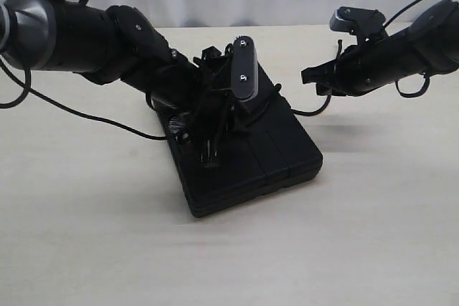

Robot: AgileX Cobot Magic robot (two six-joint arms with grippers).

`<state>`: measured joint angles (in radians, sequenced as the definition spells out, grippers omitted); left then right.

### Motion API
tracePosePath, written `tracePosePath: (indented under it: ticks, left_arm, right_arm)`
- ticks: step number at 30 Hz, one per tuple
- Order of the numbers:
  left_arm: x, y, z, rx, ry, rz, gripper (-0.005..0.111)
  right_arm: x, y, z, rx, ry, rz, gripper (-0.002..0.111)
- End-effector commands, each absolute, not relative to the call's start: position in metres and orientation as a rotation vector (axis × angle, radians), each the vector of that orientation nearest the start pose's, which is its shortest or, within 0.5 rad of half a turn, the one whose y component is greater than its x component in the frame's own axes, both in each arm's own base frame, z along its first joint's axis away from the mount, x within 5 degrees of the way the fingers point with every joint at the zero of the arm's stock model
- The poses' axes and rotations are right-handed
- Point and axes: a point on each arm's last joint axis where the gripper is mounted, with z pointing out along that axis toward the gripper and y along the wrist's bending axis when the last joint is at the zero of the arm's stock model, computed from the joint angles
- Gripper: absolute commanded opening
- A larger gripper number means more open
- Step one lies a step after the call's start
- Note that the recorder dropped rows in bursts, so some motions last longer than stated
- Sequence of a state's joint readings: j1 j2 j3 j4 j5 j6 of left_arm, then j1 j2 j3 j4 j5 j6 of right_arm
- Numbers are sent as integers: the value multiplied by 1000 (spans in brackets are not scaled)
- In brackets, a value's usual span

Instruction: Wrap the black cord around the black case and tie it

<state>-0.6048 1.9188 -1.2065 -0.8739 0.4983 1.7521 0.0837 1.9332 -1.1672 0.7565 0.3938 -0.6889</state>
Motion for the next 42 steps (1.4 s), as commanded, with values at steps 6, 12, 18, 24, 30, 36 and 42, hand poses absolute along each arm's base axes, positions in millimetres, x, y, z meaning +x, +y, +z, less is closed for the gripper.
tracePosePath:
  ticks: [6, 12, 18, 24, 30, 36, 42]
  left_arm:
    - [297, -244, 179, 2035, 1559, -274, 36]
    - [307, -243, 156, 2002, 1594, -178, 36]
    - [314, -244, 151, 1960, 1596, -113, 34]
    - [314, -244, 151, 1959, 1597, -112, -1]
    - [316, -244, 152, 1941, 1596, -94, 0]
    - [315, -244, 156, 1943, 1589, -99, 0]
    - [295, -244, 190, 2037, 1527, -276, 0]
  right_arm:
    - [392, 57, 159, -202, 2531, 376, 4]
    - [392, 57, 159, -204, 2533, 379, 4]
    - [392, 57, 159, -204, 2533, 379, 4]
    - [392, 57, 159, -212, 2532, 376, 4]
    - [392, 57, 159, -221, 2531, 373, 4]
    - [392, 57, 159, -221, 2531, 373, 4]
    - [392, 57, 159, -221, 2531, 373, 4]
